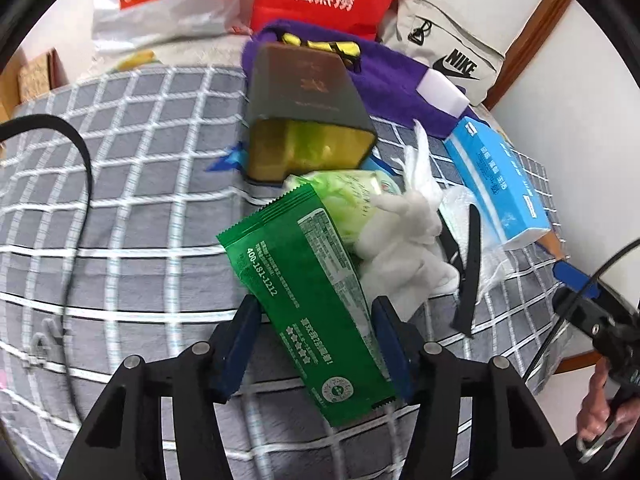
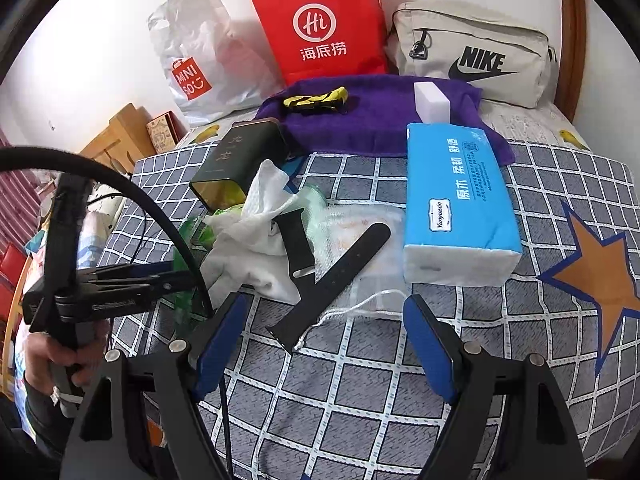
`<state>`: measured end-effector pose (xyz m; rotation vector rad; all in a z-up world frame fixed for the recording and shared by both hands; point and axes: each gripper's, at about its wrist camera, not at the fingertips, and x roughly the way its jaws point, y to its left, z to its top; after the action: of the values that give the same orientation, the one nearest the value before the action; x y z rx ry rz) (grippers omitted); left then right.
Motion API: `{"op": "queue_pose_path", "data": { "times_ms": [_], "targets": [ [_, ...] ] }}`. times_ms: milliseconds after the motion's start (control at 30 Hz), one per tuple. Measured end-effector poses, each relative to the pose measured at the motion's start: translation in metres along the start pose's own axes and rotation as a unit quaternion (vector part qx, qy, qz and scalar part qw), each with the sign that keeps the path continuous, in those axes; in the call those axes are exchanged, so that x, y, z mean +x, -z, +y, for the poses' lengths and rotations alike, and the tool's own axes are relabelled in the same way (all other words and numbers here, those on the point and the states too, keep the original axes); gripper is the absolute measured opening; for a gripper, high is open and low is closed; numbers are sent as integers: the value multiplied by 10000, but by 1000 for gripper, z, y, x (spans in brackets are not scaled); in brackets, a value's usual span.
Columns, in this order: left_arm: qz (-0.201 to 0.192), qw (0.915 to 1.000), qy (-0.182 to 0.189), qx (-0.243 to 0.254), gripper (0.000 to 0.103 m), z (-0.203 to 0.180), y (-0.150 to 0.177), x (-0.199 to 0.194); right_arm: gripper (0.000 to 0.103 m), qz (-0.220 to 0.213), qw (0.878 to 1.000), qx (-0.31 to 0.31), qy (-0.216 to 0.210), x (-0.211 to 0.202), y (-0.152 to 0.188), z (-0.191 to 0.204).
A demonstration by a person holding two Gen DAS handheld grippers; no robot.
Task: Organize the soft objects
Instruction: 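Grasp the green wet-wipe packet with the left tool while the right tool reaches the black watch strap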
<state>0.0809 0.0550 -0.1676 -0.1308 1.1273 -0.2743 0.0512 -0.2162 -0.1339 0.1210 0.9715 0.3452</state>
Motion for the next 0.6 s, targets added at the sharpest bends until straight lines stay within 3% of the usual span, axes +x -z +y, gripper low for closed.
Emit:
{"op": "queue_pose_path", "data": {
  "times_ms": [467, 600],
  "targets": [
    [-222, 9996, -156, -74, 54, 25, -1, -27, 80, 129, 9998, 125, -54, 25, 5, 9],
    [-235, 9996, -153, -61, 54, 22, -1, -26, 68, 251, 9996, 114, 64, 41, 8, 14]
  ]
}}
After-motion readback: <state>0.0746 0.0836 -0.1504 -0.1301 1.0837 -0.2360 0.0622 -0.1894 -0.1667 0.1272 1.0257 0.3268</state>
